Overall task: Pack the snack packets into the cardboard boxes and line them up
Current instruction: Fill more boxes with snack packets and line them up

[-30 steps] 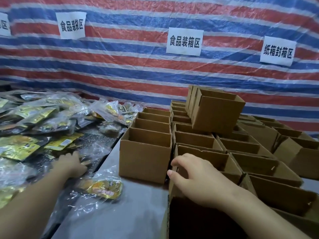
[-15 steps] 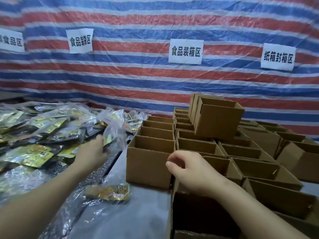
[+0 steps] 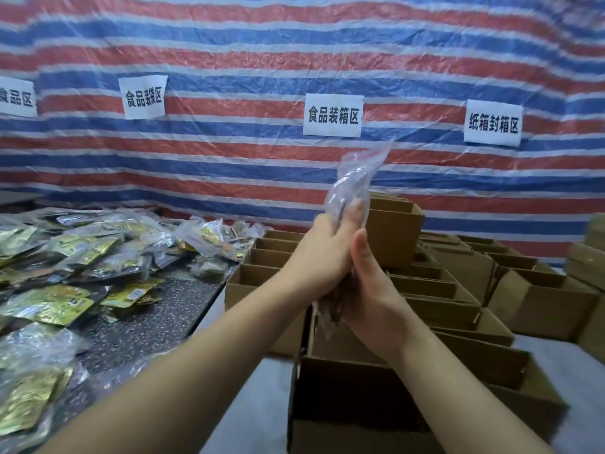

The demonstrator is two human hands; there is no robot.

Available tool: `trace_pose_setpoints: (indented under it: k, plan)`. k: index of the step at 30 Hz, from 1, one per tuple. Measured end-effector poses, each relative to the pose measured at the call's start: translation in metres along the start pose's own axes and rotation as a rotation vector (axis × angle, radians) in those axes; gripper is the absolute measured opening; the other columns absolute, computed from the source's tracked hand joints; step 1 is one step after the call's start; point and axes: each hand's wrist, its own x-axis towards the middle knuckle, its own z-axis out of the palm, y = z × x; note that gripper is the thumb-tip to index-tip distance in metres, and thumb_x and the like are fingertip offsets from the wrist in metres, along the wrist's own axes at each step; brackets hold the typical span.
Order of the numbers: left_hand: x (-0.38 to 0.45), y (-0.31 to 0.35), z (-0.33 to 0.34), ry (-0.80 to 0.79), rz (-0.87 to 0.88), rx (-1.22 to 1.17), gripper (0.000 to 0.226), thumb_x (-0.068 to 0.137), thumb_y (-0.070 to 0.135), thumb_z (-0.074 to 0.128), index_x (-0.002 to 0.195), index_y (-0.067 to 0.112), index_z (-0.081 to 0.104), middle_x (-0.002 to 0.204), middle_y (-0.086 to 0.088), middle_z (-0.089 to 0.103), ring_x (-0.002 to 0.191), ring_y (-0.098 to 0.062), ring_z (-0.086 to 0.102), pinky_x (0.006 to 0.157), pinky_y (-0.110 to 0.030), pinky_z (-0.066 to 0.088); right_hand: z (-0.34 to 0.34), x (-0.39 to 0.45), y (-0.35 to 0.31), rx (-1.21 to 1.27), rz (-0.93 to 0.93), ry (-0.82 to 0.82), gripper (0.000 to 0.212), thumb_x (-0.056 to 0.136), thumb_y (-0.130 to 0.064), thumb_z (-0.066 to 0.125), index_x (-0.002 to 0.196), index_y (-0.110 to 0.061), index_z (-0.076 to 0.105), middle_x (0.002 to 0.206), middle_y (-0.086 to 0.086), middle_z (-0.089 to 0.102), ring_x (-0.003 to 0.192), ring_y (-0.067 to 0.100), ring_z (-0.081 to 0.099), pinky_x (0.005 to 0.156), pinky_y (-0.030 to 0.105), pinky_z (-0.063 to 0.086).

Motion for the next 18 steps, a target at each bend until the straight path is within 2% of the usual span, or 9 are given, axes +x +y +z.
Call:
trace_pose_setpoints:
  k: [1,4,6,7,10,12,13,16,18]
  plan:
    - [-0.001,0.004,0.006,-0.061,-0.069,-0.062,0.065,0.099,0.062,0.031,0.138,0.013,0.049,0.134,-0.013,0.057,0.121,-0.017,0.054,0.102,-0.026,0.046,-0.007,-0.006,-0.002,-0.051,0.013,0.026,0.116,0.058,-0.081,0.073,0.154,-0.031,0.033,0.148,0.005,0.053,0.137,0.021,0.051,0.115,0.051,0.039]
    - [-0.006,0.006,0.023,-0.233,-0.298,-0.230,0.074,0.098,0.065,0.031,0.152,0.014,0.033,0.152,-0.018,0.039,0.140,-0.025,0.039,0.119,-0.040,0.027,-0.026,-0.020,-0.004,-0.195,0.061,0.061,0.135,0.042,-0.089,0.075,0.156,-0.033,0.030,0.150,0.005,0.051,0.137,0.026,0.050,0.114,0.055,0.039]
    - [-0.009,0.004,0.028,-0.279,-0.320,-0.212,0.075,0.097,0.065,0.029,0.154,0.015,0.028,0.156,-0.018,0.033,0.144,-0.027,0.034,0.116,-0.033,0.025,-0.036,-0.026,-0.006,-0.266,0.107,0.086,0.139,0.037,-0.089,0.077,0.155,-0.033,0.032,0.146,0.004,0.053,0.134,0.027,0.052,0.113,0.056,0.040]
    - [-0.010,0.005,0.028,-0.301,-0.322,-0.166,0.076,0.098,0.065,0.026,0.154,0.014,0.027,0.156,-0.016,0.034,0.143,-0.025,0.035,0.107,-0.029,0.029,-0.042,-0.029,-0.007,-0.302,0.128,0.104,0.138,0.036,-0.088,0.078,0.154,-0.034,0.032,0.145,0.002,0.055,0.132,0.025,0.053,0.112,0.054,0.042]
    - [-0.016,0.002,0.018,-0.442,-0.285,-0.060,0.077,0.094,0.072,0.024,0.154,0.024,0.027,0.157,-0.003,0.035,0.137,-0.009,0.037,0.104,-0.020,0.027,-0.056,-0.035,-0.009,-0.428,0.174,0.098,0.106,0.056,-0.068,0.082,0.148,-0.041,0.037,0.138,-0.010,0.057,0.127,0.014,0.056,0.105,0.041,0.047]
    - [-0.022,-0.009,0.008,-0.544,-0.244,-0.043,0.085,0.084,0.084,0.026,0.150,0.031,0.039,0.154,0.006,0.042,0.138,-0.006,0.038,0.115,-0.030,0.023,-0.066,-0.040,-0.004,-0.490,0.208,0.055,0.080,0.068,-0.049,0.078,0.138,-0.047,0.040,0.130,-0.017,0.059,0.119,0.006,0.059,0.097,0.030,0.049]
    - [-0.027,-0.015,0.003,-0.568,-0.248,-0.026,0.088,0.077,0.088,0.027,0.146,0.036,0.044,0.151,0.010,0.045,0.137,-0.007,0.040,0.116,-0.036,0.023,-0.071,-0.043,-0.002,-0.483,0.221,0.037,0.072,0.070,-0.044,0.076,0.135,-0.047,0.043,0.127,-0.015,0.062,0.115,0.007,0.062,0.095,0.030,0.049]
    - [-0.045,-0.044,-0.004,-0.410,-0.354,0.061,0.092,0.069,0.093,0.025,0.140,0.040,0.047,0.142,0.011,0.052,0.131,-0.010,0.045,0.115,-0.042,0.029,-0.085,-0.051,0.002,-0.390,0.235,-0.007,0.065,0.071,-0.040,0.075,0.131,-0.047,0.050,0.120,-0.013,0.069,0.109,0.008,0.067,0.090,0.032,0.052]
    - [-0.061,-0.070,-0.007,-0.267,-0.414,0.155,0.057,0.090,0.071,0.035,0.132,0.037,0.051,0.126,0.013,0.058,0.122,-0.008,0.053,0.109,-0.033,0.039,-0.092,-0.056,-0.001,-0.426,0.268,-0.098,0.067,0.068,-0.045,0.077,0.128,-0.054,0.049,0.120,-0.018,0.067,0.109,0.004,0.066,0.089,0.028,0.052]
